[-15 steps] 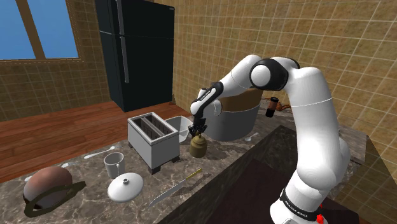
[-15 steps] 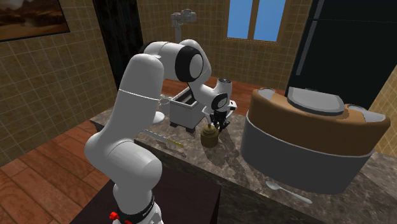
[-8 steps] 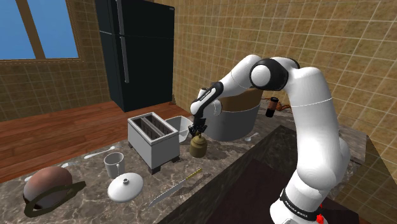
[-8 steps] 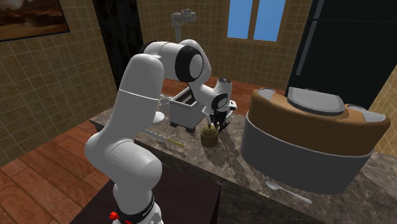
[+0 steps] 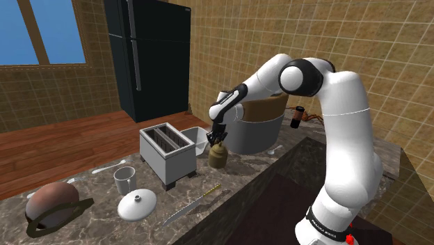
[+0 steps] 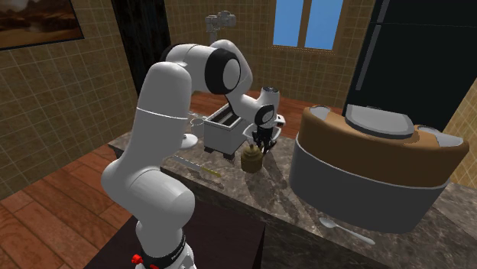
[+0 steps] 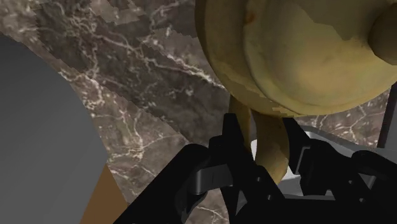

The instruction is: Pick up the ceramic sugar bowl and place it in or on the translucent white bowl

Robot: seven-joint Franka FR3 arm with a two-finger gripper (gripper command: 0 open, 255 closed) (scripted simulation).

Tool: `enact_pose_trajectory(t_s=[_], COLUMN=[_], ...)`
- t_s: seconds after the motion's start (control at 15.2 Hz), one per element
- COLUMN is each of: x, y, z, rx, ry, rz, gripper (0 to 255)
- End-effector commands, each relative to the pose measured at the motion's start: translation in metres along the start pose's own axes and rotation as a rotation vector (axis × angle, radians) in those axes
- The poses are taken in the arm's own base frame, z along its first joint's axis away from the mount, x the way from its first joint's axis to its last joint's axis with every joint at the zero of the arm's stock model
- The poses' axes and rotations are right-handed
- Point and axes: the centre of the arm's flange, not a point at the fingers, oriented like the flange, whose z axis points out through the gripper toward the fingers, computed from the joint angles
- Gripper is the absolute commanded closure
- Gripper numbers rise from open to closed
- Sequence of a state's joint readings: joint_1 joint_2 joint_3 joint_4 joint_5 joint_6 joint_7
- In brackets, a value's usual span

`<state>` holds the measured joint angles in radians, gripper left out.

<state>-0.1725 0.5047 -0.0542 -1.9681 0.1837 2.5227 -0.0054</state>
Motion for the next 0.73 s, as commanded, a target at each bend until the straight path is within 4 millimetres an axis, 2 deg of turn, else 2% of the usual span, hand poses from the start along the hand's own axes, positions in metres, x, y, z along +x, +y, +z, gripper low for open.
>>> enact_pose_trajectory(t_s=[0.0,0.66], x=[0.002,0.005], y=[-0.001,-0.006], z=[-0.014,-0.066], rx=[0.001,0.001], ry=[0.006,0.006], rz=[-0.001,-0.001], gripper=[255,255])
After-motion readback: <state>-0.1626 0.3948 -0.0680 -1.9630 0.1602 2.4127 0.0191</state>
